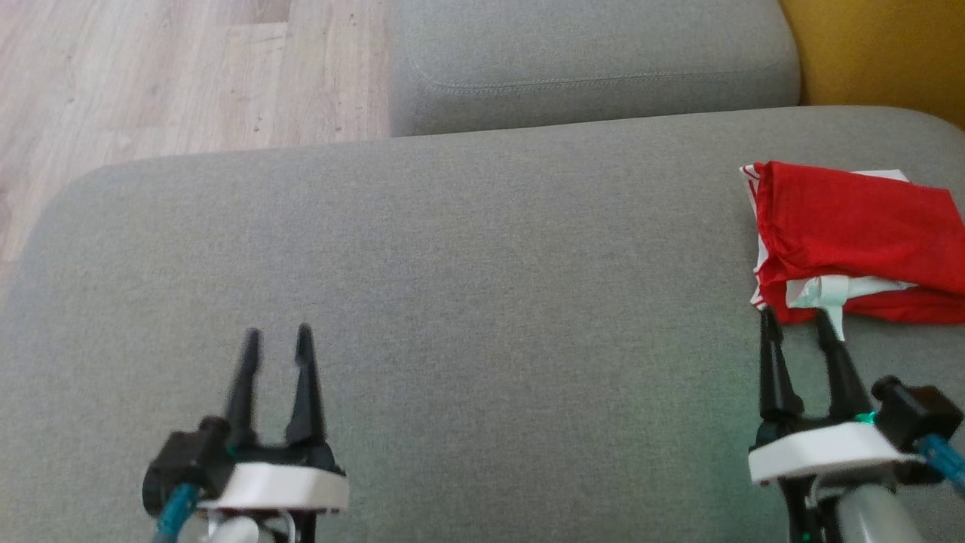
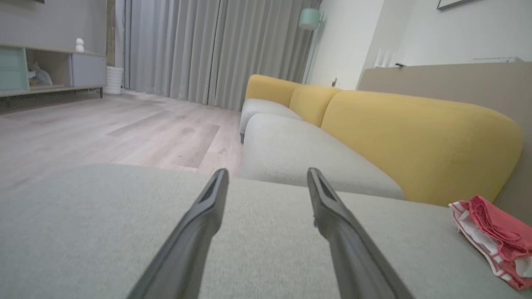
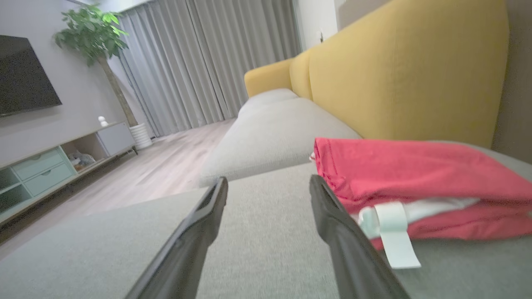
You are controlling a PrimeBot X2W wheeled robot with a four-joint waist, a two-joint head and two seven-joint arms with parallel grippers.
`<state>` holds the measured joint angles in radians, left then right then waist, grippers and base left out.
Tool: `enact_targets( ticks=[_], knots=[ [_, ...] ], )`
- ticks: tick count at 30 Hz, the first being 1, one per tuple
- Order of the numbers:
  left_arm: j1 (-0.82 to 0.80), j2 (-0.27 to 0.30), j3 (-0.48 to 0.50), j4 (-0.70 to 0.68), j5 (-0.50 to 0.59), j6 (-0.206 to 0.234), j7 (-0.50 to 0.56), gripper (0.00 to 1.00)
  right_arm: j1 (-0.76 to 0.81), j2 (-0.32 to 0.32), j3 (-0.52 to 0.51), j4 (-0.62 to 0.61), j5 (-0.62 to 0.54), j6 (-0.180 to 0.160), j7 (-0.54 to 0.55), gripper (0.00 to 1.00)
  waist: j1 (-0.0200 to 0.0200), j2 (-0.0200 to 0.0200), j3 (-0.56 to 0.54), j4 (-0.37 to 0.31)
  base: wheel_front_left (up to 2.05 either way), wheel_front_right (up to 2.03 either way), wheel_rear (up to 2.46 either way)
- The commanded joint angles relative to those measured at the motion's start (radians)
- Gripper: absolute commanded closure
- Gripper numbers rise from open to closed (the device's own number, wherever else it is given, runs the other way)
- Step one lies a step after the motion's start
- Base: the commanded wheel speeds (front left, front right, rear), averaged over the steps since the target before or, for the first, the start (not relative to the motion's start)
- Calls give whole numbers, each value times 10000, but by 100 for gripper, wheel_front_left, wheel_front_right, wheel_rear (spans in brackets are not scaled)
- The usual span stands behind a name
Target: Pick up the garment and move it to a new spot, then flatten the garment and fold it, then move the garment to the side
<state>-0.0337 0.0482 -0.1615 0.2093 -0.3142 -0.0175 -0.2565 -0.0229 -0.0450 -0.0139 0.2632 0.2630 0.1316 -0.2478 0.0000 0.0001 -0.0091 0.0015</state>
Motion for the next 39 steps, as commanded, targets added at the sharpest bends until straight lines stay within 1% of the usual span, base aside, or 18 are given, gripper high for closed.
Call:
enact_targets(
  ticks=[1, 3, 39],
  knots=[
    [10, 0, -7, 92, -6, -1, 5, 100, 3, 0, 8, 94, 4, 0, 7, 100, 0, -1, 0, 0, 0, 0, 0],
    [144, 0, -21, 424, -17, -2, 18, 100, 117, 8, 18, 425, 17, 0, 19, 100, 0, -1, 1, 0, 0, 0, 0],
    [-106, 14, 747, 412, -3648, -318, 1042, 100, -152, -25, -248, 253, 3800, -3, 1011, 100, 0, -1, 35, -5, 0, 0, 0]
  ],
)
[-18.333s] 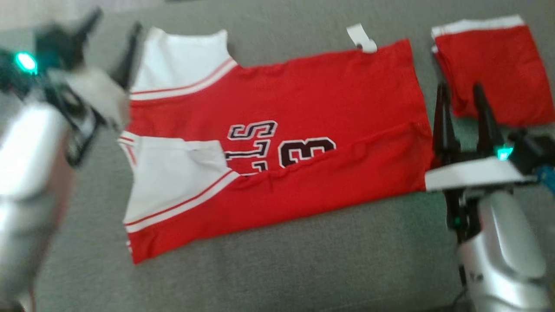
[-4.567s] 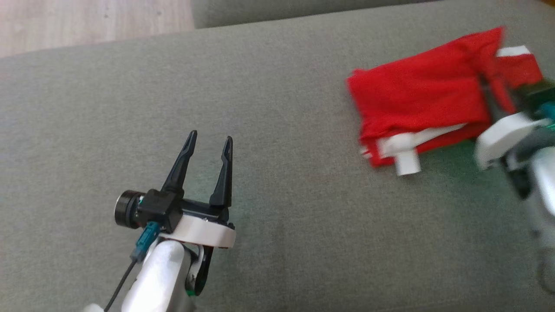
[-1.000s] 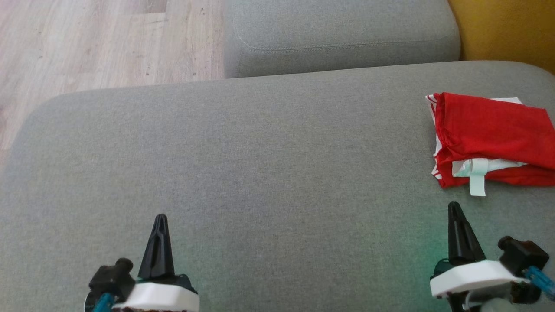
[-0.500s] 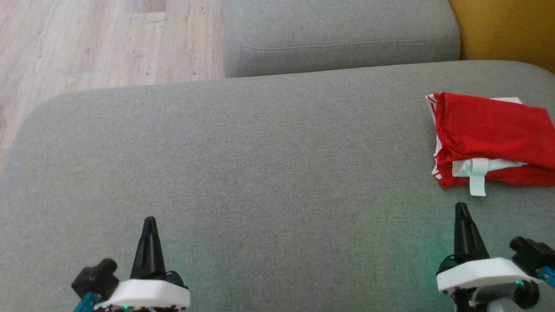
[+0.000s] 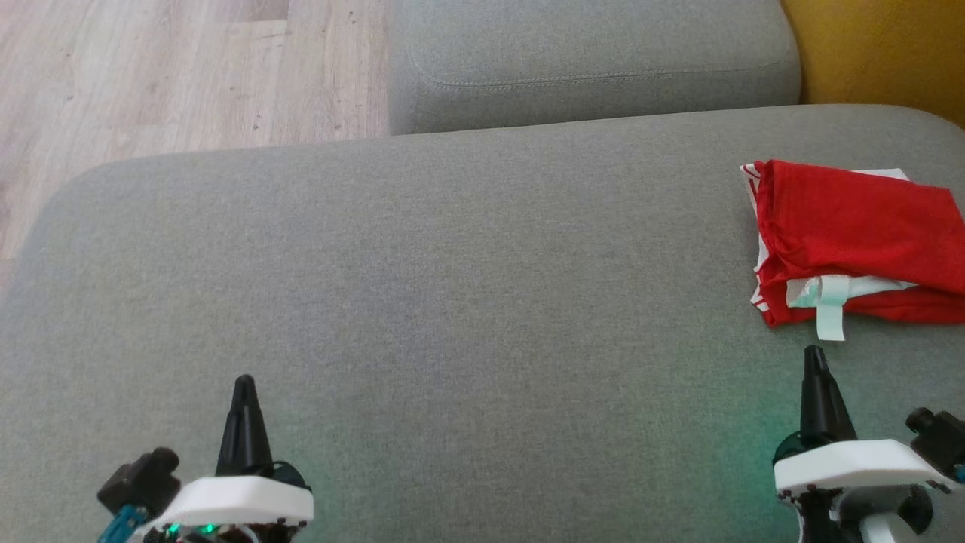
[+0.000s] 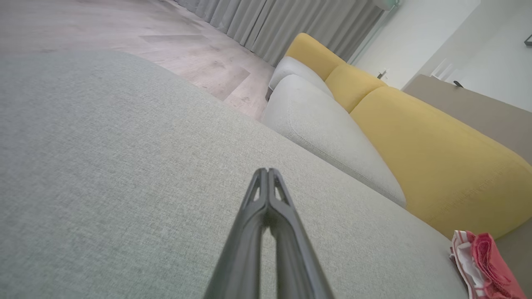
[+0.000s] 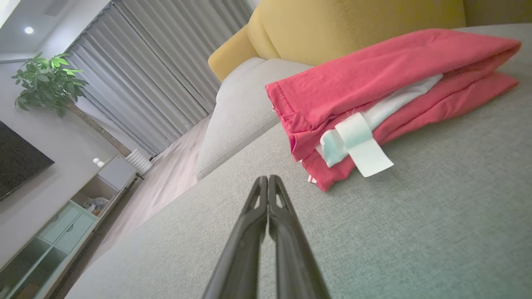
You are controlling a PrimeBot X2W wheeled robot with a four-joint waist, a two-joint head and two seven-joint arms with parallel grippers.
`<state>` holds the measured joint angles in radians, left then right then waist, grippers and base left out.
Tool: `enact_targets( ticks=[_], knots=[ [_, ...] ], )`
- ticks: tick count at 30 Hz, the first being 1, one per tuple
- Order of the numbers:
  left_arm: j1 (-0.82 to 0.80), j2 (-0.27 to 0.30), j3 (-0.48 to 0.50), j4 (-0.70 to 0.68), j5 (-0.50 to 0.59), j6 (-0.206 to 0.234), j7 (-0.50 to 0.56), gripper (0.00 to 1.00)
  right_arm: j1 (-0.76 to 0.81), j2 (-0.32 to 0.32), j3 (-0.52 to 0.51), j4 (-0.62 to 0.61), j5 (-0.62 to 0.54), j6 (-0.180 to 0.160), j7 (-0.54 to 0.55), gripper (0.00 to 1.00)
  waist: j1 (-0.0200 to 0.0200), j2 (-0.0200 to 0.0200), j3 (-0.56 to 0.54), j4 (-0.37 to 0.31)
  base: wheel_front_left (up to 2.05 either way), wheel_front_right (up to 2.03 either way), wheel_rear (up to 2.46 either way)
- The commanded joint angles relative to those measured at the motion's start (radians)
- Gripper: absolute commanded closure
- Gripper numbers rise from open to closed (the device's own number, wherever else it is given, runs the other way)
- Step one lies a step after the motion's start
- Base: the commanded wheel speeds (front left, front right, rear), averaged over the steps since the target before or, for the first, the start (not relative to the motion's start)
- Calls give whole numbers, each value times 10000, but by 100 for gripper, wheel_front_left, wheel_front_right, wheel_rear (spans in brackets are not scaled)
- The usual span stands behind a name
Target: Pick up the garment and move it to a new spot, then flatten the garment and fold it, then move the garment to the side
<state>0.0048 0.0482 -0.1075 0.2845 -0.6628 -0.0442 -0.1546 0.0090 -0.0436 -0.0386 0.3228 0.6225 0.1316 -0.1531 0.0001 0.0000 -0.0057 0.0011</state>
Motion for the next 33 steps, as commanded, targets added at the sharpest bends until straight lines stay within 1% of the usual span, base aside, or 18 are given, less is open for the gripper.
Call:
enact_targets(
  ticks=[1, 33],
  knots=[
    [-498, 14, 229, -340, -266, -61, 53, 100, -478, -39, -8, -348, 313, -3, 92, 100, 0, 0, 1, 0, 0, 0, 0],
    [-732, 21, 963, -359, -3678, -359, 1026, 100, -734, -57, -276, -509, 3862, -5, 1040, 100, 0, 0, 34, -4, 0, 0, 0]
  ],
)
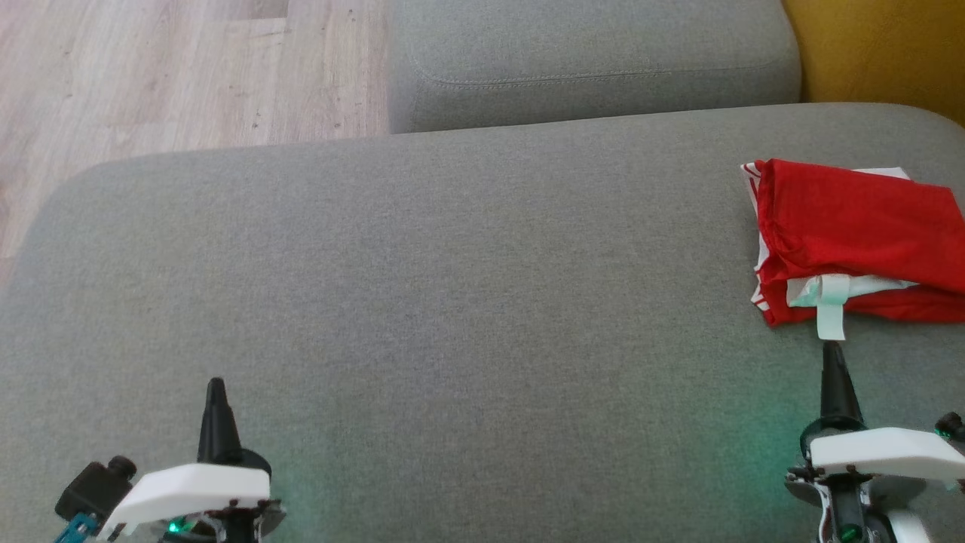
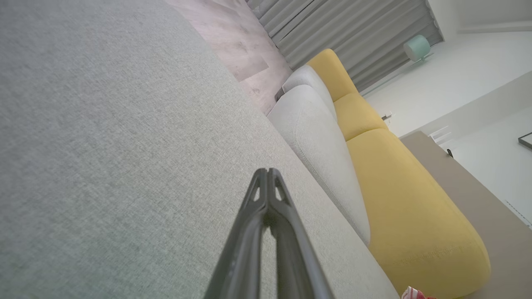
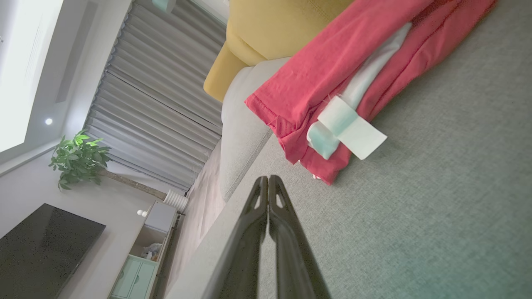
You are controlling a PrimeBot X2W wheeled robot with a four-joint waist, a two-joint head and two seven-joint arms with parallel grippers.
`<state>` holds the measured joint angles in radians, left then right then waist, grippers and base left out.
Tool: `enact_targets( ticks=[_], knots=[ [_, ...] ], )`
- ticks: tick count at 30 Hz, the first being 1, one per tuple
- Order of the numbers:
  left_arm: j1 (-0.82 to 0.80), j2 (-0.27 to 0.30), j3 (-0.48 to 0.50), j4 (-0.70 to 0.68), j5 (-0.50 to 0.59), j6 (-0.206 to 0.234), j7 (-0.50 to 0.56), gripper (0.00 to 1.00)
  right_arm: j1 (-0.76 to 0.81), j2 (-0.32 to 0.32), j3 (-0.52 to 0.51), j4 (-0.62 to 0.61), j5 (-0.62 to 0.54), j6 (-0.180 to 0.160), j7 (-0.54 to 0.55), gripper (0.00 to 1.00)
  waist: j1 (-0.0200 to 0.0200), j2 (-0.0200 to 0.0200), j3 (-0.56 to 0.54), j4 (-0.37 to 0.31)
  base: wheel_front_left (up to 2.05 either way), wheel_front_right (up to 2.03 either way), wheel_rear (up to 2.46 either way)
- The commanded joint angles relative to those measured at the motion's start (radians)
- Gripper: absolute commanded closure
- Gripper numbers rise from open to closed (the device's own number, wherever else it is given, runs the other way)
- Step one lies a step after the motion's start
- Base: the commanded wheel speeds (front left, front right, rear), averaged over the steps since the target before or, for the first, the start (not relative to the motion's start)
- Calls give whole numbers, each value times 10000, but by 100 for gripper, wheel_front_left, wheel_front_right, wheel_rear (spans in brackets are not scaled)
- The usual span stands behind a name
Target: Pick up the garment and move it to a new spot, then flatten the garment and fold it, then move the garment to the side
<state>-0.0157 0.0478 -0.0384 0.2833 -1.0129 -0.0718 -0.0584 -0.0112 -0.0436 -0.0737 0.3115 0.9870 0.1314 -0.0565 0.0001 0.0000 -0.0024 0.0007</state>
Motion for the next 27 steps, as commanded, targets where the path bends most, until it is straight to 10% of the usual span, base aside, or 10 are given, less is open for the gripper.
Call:
enact_targets(
  ticks=[1, 27],
  knots=[
    [-534, 25, 295, -348, -281, -92, 93, 100, -540, -58, 66, -400, 325, -3, 102, 100, -1, 0, 2, 0, 0, 0, 0],
    [-712, 28, 854, -362, -2863, -318, 831, 100, -734, -68, -142, -522, 3009, -5, 824, 100, -1, 0, 26, -3, 0, 0, 0]
  ],
)
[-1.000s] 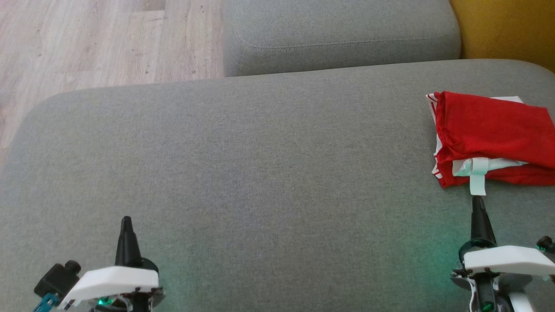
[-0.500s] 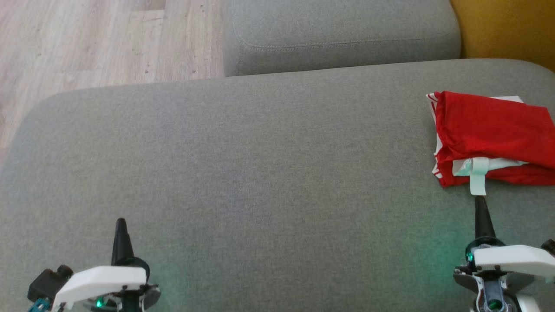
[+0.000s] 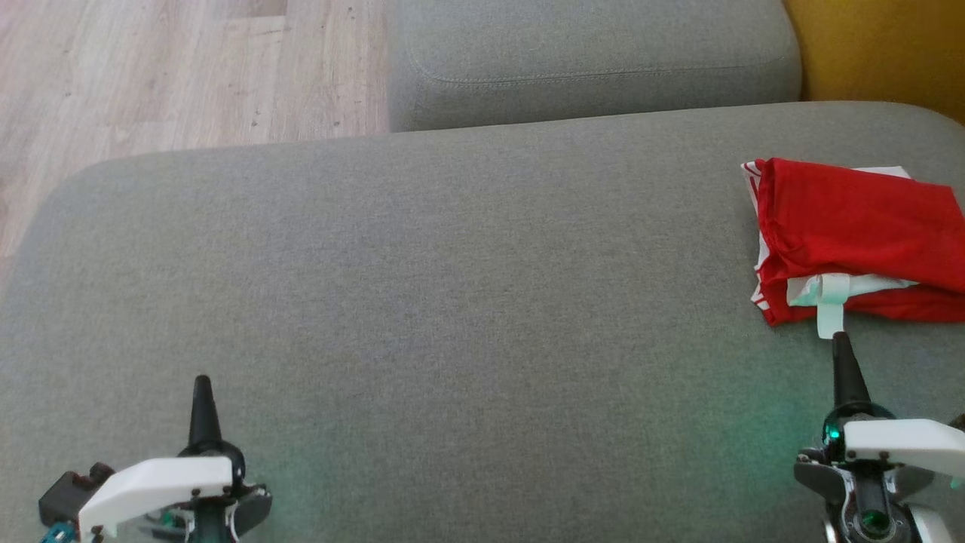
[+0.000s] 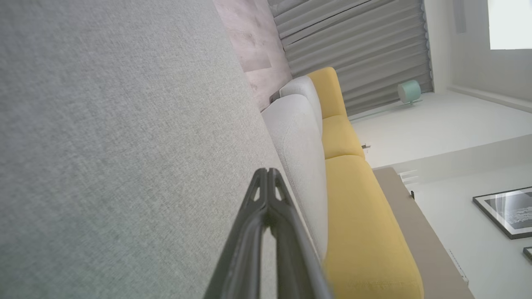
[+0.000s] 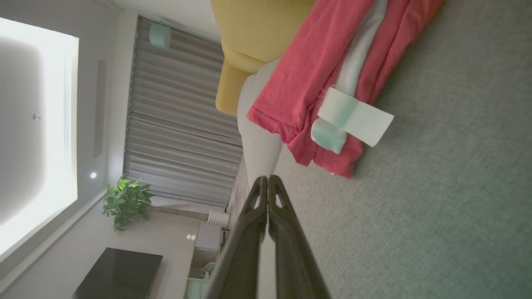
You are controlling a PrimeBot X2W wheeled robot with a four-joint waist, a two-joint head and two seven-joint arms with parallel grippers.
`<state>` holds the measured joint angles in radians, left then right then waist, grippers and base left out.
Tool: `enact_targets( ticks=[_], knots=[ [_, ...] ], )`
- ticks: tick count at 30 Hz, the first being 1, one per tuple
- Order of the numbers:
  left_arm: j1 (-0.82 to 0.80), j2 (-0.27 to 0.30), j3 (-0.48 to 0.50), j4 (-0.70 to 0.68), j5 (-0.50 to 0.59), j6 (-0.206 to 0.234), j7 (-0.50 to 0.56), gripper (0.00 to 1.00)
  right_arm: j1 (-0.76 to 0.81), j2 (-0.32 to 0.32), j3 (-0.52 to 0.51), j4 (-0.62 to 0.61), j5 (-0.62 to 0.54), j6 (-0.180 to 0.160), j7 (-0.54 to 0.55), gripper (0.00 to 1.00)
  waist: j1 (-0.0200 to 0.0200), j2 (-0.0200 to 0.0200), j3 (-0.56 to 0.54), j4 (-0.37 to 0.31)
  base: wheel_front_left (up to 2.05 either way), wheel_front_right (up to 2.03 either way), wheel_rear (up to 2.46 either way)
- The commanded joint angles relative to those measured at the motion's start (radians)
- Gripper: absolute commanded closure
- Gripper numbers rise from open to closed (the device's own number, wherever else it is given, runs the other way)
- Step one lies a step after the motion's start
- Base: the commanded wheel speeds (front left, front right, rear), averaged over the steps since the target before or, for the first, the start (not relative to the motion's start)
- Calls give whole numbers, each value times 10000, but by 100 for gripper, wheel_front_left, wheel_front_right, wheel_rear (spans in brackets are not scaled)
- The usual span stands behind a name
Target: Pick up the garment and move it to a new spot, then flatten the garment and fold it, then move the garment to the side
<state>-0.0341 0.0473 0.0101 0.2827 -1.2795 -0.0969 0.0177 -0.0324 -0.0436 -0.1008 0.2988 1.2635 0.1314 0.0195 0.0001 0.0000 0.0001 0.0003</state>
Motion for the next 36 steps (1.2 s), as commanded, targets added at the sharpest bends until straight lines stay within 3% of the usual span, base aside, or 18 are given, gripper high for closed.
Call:
enact_targets(
  ticks=[1, 31, 36],
  knots=[
    [-535, 34, 391, -356, -301, -76, 100, 100, -530, -68, 120, -400, 351, -5, 94, 100, 0, 0, 2, 0, 0, 0, 0],
    [-741, 37, 1039, -372, -3290, -337, 956, 100, -755, -79, -122, -541, 3457, -7, 931, 100, -1, 0, 30, -3, 0, 0, 0],
    [-741, 36, 1039, -372, -3289, -337, 956, 100, -755, -78, -124, -541, 3456, -7, 932, 100, -1, 0, 30, -3, 0, 0, 0]
  ],
)
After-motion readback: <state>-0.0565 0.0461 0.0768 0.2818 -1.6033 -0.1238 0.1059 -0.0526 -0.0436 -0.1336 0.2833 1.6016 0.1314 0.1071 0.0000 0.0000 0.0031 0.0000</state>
